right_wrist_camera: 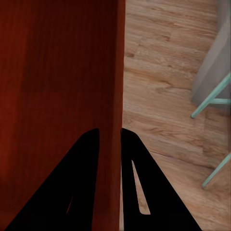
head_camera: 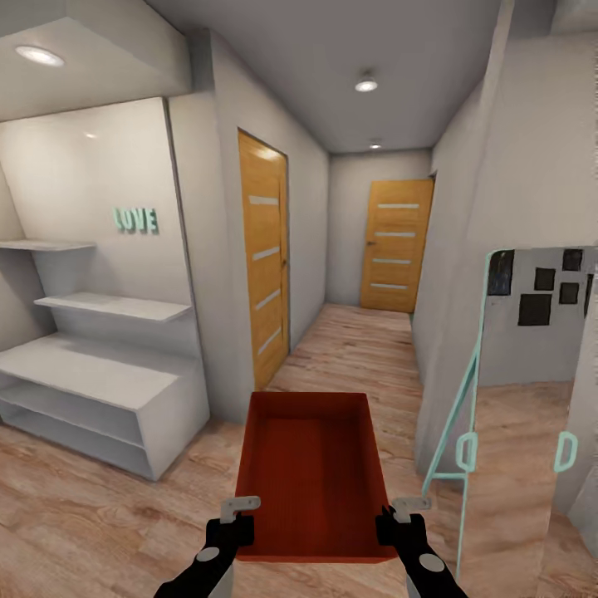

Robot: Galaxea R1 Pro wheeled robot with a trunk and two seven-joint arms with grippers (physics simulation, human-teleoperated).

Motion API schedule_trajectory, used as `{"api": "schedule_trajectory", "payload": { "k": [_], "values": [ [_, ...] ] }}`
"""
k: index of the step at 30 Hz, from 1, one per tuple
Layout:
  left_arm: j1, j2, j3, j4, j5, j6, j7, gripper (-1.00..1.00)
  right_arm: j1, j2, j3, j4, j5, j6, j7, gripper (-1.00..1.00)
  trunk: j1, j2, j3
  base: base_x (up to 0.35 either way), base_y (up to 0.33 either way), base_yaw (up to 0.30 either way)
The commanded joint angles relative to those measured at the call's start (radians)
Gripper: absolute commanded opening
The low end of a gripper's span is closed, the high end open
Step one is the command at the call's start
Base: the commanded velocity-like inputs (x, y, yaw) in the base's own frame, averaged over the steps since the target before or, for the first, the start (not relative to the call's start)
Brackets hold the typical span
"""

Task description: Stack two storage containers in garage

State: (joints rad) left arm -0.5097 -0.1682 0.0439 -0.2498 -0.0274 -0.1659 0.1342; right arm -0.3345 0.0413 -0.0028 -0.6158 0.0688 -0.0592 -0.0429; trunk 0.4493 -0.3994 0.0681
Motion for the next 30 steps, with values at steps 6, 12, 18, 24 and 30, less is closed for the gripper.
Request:
{"api": "schedule_trajectory", "payload": {
  "k": [6, 12, 18, 24, 30],
  "values": [
    [-0.001, 0.000, 0.004, -0.043, -0.008, -0.003, 0.007, -1.00, 0.000, 0.000, 0.012, 0.004, 0.003, -0.002, 0.008, -1.00, 0.001, -0.001, 0.002, 0.257, 0.203, -0.253],
    [-0.001, 0.000, 0.004, -0.043, -0.008, -0.003, 0.007, -1.00, 0.000, 0.000, 0.012, 0.004, 0.003, -0.002, 0.008, -1.00, 0.001, -0.001, 0.004, 0.257, 0.203, -0.253],
    [-0.001, 0.001, 0.004, -0.043, -0.008, -0.003, 0.007, -1.00, 0.000, 0.000, 0.012, 0.004, 0.003, -0.002, 0.008, -1.00, 0.001, -0.001, 0.006, 0.257, 0.203, -0.253],
    [-0.001, 0.001, 0.004, -0.043, -0.008, -0.003, 0.006, -1.00, 0.000, 0.000, 0.012, 0.004, 0.003, -0.002, 0.008, -1.00, 0.001, -0.001, 0.008, 0.257, 0.203, -0.253],
    [-0.001, 0.001, 0.004, -0.043, -0.008, -0.003, 0.006, -1.00, 0.000, 0.000, 0.012, 0.004, 0.003, -0.002, 0.008, -1.00, 0.001, -0.001, 0.009, 0.257, 0.203, -0.253]
  ]
}}
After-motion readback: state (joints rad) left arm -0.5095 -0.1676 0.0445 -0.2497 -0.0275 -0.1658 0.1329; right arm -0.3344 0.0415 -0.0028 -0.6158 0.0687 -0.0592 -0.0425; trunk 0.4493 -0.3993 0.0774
